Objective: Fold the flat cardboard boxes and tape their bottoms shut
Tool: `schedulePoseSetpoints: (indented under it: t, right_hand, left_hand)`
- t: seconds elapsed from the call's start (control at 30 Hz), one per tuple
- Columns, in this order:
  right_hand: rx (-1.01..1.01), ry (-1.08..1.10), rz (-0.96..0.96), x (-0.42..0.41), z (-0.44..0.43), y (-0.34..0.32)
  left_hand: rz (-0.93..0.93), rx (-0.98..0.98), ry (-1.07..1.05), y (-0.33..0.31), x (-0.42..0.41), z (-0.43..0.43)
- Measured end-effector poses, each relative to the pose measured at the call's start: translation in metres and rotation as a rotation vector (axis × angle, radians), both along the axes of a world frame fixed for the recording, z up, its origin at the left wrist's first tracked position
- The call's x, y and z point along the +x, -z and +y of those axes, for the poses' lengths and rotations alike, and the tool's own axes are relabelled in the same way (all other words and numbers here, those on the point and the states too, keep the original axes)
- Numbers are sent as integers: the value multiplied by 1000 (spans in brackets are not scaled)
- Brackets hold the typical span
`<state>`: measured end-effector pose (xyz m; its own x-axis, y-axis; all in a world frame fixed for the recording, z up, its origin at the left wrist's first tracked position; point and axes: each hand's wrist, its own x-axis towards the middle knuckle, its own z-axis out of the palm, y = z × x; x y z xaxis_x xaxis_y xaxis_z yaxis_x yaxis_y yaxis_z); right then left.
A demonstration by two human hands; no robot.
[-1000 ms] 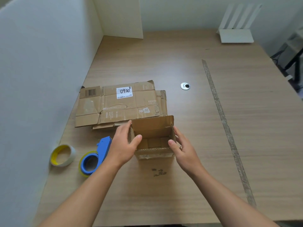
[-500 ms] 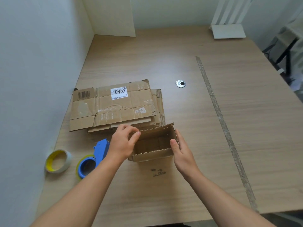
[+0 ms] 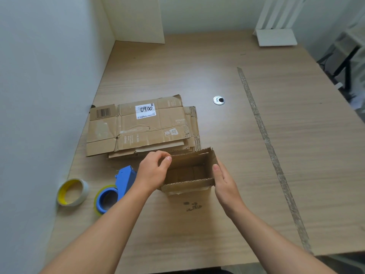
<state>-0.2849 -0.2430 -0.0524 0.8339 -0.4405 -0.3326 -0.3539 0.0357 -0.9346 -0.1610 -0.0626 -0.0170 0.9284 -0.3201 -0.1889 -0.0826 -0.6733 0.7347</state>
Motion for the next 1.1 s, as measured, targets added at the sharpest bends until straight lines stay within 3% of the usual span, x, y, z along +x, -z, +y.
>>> schedulePoseSetpoints:
  t: [0.2,0.47,0.7,0.83,1.1]
  right_hand:
    - [19,-93,-40,-7,-17,-3]
    - [-47,-259,-46,-14,-41,-4]
    - [-123,-479,16,-10,-58,5]
    - [-148,-553,10,0,-61,9]
    - [-106,-524,-70,4,-54,19]
  left_hand:
    - [73,-134,-69,-3,0,6]
    - [-16,-93,-44,-2,-6,16]
    - [239,-370,-414,12,-36,38]
    - [213,-271,-366,22,-68,35]
    - [318,-502,-477,19,-83,17]
